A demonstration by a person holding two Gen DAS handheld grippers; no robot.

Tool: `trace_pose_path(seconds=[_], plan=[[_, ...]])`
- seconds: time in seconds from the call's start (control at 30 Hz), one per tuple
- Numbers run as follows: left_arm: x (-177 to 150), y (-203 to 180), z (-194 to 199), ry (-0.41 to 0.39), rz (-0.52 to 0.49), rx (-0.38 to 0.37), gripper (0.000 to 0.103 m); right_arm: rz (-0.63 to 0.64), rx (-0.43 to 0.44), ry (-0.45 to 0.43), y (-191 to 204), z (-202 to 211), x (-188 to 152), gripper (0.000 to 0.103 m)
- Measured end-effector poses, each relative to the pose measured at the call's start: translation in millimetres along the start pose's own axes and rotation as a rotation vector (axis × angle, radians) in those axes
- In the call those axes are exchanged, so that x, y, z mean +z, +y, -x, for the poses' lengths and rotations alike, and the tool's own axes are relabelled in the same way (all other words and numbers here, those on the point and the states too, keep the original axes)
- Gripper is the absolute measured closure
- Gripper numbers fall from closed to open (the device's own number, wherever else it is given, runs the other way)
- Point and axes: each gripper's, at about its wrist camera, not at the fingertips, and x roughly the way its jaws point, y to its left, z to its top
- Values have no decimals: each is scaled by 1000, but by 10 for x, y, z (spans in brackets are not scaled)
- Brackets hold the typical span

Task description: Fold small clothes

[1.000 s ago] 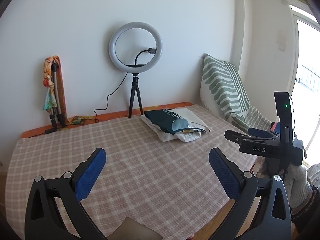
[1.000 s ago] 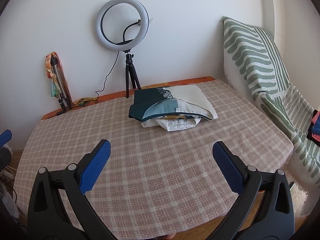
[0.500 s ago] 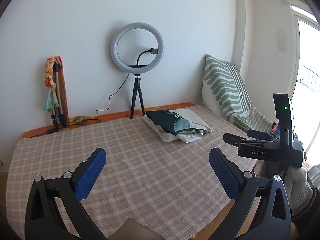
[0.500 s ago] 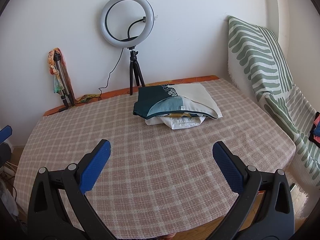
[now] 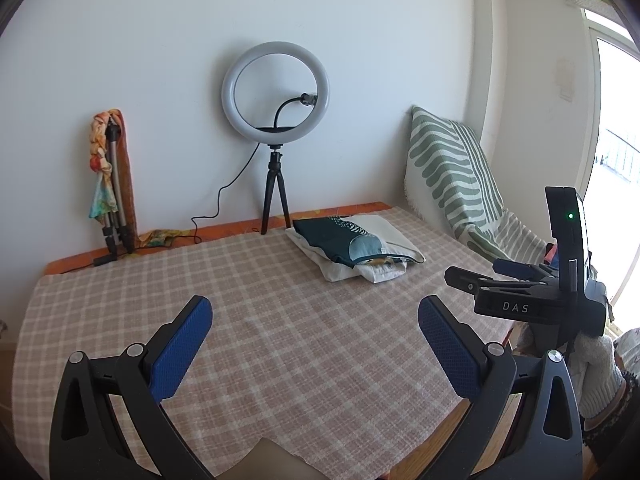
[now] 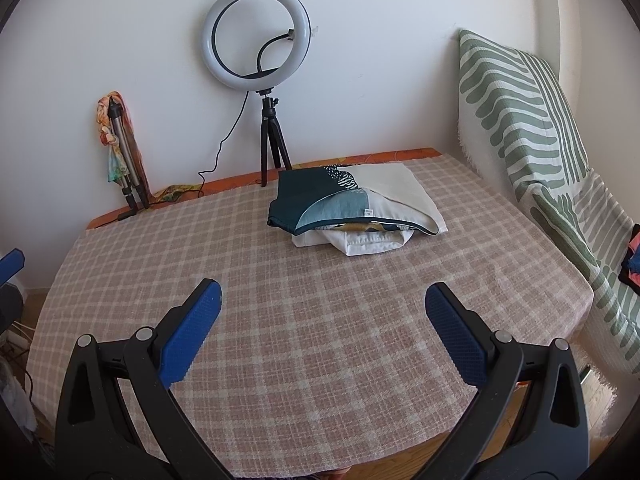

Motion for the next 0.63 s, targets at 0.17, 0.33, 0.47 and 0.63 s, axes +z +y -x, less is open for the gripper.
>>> trace_pose_path(seconds=[0.17,0.33,0.47,0.63], plan=[[-13,9,-7,1,0,-1,1,16,6,5,7,-31,2,0],[-15,16,-3,0,0,-3,1,29,13,8,15,-51,5,0],[-29,47,-23,4,3,0,1,29,19,14,17,-90,16,0],[-47,85,-58,8,5,7,1,25,27,26,9,-148,7,0]])
